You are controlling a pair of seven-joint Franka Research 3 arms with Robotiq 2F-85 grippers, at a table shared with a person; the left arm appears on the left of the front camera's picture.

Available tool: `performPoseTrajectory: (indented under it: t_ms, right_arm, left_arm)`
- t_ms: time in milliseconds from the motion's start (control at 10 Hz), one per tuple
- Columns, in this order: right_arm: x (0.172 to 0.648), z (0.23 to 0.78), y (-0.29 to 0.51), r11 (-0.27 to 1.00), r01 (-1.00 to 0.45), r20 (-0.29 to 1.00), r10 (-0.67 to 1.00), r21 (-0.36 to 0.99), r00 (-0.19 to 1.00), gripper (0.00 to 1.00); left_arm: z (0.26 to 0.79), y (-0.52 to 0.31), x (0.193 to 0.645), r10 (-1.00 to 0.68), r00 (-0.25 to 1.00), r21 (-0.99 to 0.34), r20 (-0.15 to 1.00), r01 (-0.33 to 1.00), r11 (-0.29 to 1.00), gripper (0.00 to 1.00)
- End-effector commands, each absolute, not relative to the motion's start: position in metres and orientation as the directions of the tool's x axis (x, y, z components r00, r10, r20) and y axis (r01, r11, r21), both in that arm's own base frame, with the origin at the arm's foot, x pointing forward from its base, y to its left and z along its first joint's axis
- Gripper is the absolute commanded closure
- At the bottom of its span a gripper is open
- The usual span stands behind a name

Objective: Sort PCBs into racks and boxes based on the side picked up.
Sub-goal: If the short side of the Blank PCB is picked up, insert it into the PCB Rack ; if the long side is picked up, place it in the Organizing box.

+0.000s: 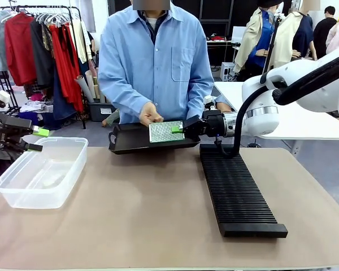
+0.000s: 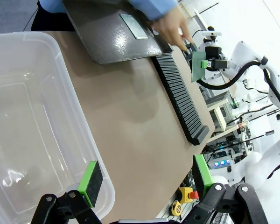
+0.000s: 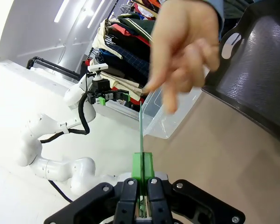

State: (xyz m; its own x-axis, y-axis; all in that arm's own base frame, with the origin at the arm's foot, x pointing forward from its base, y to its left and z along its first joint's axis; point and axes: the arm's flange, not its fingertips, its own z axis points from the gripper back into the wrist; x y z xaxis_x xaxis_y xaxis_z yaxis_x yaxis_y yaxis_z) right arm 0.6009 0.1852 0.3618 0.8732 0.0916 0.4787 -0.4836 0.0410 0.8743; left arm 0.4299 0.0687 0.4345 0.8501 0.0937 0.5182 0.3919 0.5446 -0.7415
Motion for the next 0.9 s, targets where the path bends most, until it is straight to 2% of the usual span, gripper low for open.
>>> performPoseTrajectory:
  t_ms: [0, 800]
  right_arm:
    - [0.5988, 0.3636, 0.1864, 0.029, -0.479, 0.476, 0.072, 0.877, 0.876, 1.0]
    - [0.5988, 0.3636, 0.1864, 0.029, -0.479, 0.476, 0.072, 0.877, 0.876, 1.0]
  left_arm:
    - [0.4349, 0.0692, 0.4285, 0.093, 0.848, -0.735, 0.522, 0.392, 0.553, 0.0]
    - [0.4349, 0.0692, 0.4285, 0.093, 0.848, -0.735, 0.522, 0.392, 0.553, 0.0]
